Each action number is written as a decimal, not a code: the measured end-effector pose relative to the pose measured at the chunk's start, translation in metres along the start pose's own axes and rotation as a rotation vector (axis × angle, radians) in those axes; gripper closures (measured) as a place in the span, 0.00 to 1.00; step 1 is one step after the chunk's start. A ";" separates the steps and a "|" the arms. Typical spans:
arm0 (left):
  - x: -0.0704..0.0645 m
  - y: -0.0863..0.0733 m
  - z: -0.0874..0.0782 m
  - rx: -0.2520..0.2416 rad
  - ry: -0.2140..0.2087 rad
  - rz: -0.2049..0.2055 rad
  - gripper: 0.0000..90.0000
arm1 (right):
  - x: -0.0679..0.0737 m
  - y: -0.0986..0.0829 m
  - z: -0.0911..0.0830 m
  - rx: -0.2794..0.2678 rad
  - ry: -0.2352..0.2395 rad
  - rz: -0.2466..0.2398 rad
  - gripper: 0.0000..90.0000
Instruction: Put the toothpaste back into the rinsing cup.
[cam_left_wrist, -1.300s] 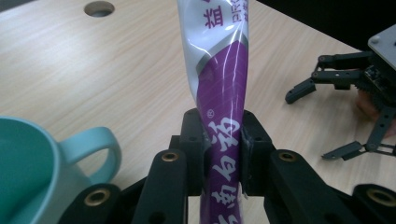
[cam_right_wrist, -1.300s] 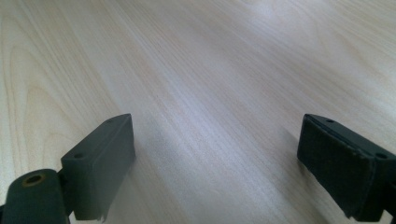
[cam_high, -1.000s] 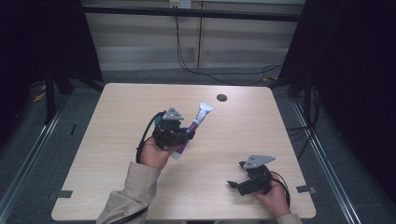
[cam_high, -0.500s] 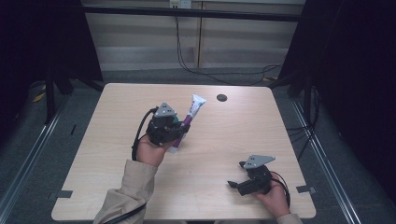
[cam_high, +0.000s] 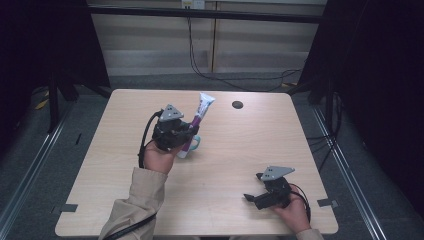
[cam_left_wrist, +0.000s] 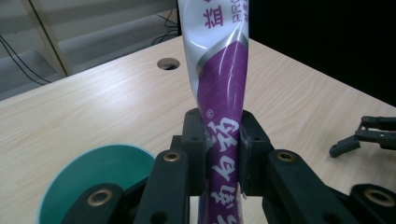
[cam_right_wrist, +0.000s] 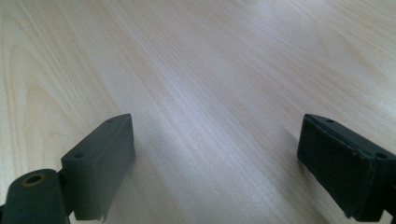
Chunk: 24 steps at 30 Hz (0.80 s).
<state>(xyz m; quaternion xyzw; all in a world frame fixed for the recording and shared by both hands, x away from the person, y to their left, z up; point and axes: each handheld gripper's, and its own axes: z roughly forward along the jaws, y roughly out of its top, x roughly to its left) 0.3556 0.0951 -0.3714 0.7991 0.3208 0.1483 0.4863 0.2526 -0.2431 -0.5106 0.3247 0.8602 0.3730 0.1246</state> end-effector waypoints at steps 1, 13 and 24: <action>0.001 0.000 0.000 -0.003 0.004 0.001 0.85 | 0.000 0.000 0.000 0.000 0.000 0.000 0.11; 0.011 0.004 -0.001 -0.038 0.029 -0.022 0.86 | 0.000 0.000 0.000 0.000 0.000 0.000 0.11; 0.022 0.008 -0.001 -0.068 0.056 -0.043 0.86 | 0.000 0.000 0.000 0.000 0.000 0.000 0.11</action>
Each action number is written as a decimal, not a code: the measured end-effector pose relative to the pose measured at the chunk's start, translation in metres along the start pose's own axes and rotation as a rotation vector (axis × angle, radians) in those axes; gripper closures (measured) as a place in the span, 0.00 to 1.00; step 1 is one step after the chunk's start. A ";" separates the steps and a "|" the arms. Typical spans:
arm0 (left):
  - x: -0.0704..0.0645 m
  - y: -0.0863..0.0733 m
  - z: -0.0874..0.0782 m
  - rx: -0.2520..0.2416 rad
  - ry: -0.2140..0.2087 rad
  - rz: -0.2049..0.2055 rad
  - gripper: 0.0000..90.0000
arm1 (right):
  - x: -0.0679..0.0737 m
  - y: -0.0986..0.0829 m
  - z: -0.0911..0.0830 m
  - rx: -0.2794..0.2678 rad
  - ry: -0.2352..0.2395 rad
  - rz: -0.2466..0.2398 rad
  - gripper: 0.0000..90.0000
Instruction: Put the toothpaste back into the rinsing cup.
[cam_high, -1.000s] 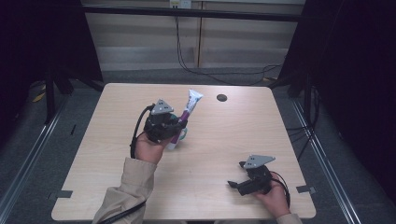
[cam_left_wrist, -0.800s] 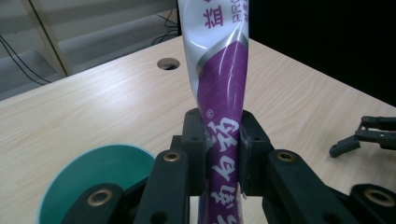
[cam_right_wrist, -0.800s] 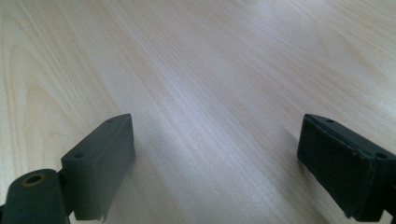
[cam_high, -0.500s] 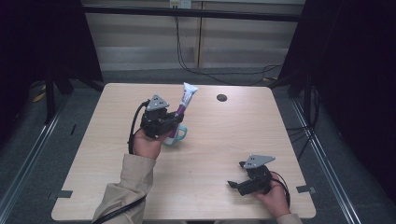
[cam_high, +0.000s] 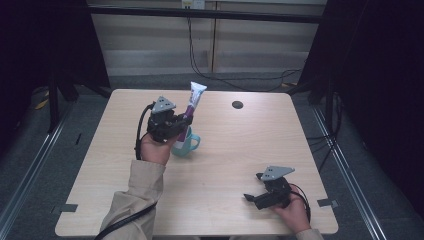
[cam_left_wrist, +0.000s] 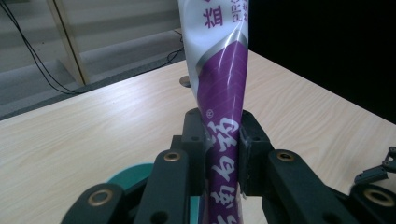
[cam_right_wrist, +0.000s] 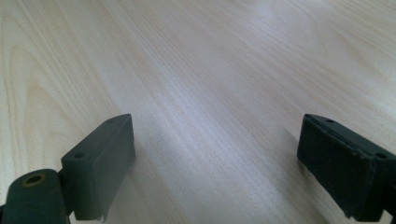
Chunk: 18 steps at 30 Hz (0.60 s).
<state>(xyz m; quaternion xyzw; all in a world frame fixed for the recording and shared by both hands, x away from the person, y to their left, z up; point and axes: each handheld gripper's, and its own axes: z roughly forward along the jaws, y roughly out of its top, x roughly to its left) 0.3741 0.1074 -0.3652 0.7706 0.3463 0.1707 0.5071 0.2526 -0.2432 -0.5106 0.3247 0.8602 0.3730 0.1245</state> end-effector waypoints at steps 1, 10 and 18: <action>0.001 0.001 0.000 -0.005 0.003 -0.002 0.86 | 0.000 0.000 0.000 0.000 0.000 0.000 0.11; 0.005 0.005 0.000 -0.030 0.016 -0.006 0.86 | 0.000 0.000 0.000 0.000 0.000 0.000 0.11; 0.009 0.005 0.003 -0.045 0.031 -0.010 0.86 | 0.000 0.000 0.000 0.000 0.000 0.000 0.11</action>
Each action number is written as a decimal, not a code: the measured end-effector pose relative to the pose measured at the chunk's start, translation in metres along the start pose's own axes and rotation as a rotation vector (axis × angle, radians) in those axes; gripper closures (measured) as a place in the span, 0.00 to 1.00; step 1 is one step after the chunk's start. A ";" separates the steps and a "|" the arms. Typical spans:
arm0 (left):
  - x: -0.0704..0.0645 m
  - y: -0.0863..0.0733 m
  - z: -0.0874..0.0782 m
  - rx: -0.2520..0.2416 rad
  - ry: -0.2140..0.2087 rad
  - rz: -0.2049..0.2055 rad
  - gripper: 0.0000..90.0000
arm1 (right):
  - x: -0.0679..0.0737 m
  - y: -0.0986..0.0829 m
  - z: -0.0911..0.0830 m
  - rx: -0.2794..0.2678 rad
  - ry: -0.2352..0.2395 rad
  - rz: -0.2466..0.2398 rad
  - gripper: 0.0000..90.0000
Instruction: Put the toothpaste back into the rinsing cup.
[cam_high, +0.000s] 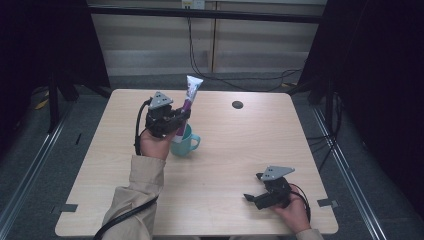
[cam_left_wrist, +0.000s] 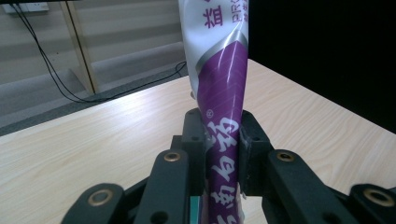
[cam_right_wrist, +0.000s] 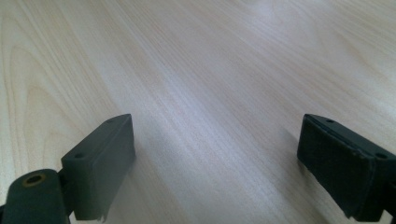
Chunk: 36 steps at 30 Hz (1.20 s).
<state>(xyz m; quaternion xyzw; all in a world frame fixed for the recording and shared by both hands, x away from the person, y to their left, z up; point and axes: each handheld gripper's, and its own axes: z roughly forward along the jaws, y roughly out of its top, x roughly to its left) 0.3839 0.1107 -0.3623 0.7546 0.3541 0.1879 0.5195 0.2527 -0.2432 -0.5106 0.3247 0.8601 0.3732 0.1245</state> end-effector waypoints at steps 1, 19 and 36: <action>0.000 0.000 0.000 -0.002 0.004 -0.004 0.86 | 0.000 0.000 0.000 0.000 0.000 0.000 0.11; 0.008 -0.003 0.008 -0.013 0.015 -0.021 0.86 | 0.000 0.000 0.000 0.000 -0.001 0.000 0.11; 0.015 -0.012 0.017 -0.016 0.025 -0.047 0.86 | 0.000 0.000 0.000 0.000 -0.001 0.000 0.11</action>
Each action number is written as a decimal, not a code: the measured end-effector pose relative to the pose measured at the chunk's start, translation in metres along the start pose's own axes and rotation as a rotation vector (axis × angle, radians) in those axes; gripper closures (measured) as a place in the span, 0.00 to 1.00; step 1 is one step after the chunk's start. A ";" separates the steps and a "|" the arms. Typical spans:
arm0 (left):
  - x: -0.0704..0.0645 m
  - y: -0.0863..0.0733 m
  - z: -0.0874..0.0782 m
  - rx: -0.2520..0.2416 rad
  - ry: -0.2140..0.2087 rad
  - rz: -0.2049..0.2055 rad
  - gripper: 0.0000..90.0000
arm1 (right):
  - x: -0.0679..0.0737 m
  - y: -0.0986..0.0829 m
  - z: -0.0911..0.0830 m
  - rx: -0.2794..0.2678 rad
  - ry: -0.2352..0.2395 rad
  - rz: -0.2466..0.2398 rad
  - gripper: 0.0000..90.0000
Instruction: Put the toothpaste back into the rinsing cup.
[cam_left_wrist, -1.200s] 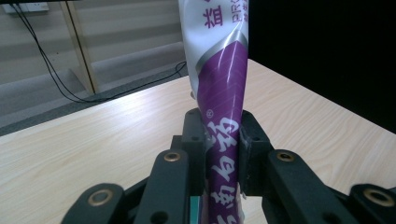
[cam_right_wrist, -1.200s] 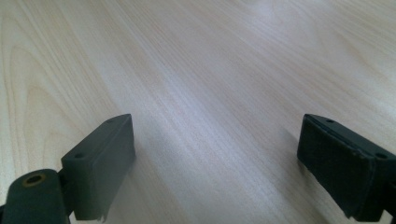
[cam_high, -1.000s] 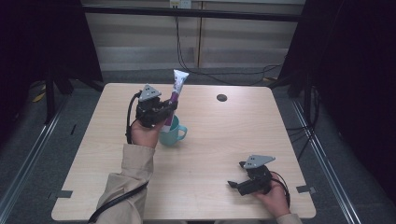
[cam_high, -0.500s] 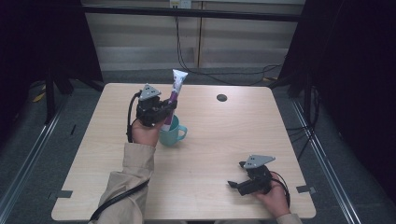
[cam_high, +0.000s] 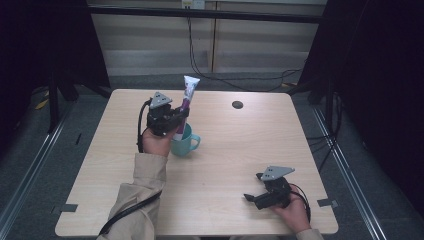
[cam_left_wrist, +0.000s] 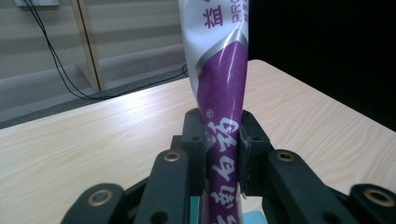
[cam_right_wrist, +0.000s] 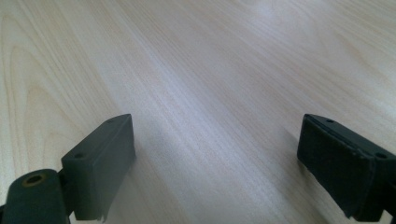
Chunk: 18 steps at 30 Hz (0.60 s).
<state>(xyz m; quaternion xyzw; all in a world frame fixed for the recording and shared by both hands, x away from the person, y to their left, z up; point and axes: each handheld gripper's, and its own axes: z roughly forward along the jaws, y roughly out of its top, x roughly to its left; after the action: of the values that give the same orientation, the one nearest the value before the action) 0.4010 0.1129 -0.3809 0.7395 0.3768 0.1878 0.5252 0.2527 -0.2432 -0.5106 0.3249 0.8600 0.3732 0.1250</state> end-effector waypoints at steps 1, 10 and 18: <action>0.000 0.000 0.000 -0.001 0.005 0.001 0.86 | 0.000 0.000 0.000 0.000 0.000 0.000 0.11; 0.004 -0.004 0.002 0.005 0.013 -0.004 0.85 | 0.000 0.000 0.000 0.000 0.000 0.000 0.11; 0.003 -0.006 0.006 -0.002 0.028 0.007 0.85 | 0.000 0.000 0.000 -0.001 0.000 0.001 0.11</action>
<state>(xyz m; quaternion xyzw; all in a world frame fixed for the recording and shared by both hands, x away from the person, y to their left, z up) 0.4051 0.1125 -0.3896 0.7376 0.3815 0.2002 0.5200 0.2527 -0.2432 -0.5106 0.3253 0.8597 0.3736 0.1251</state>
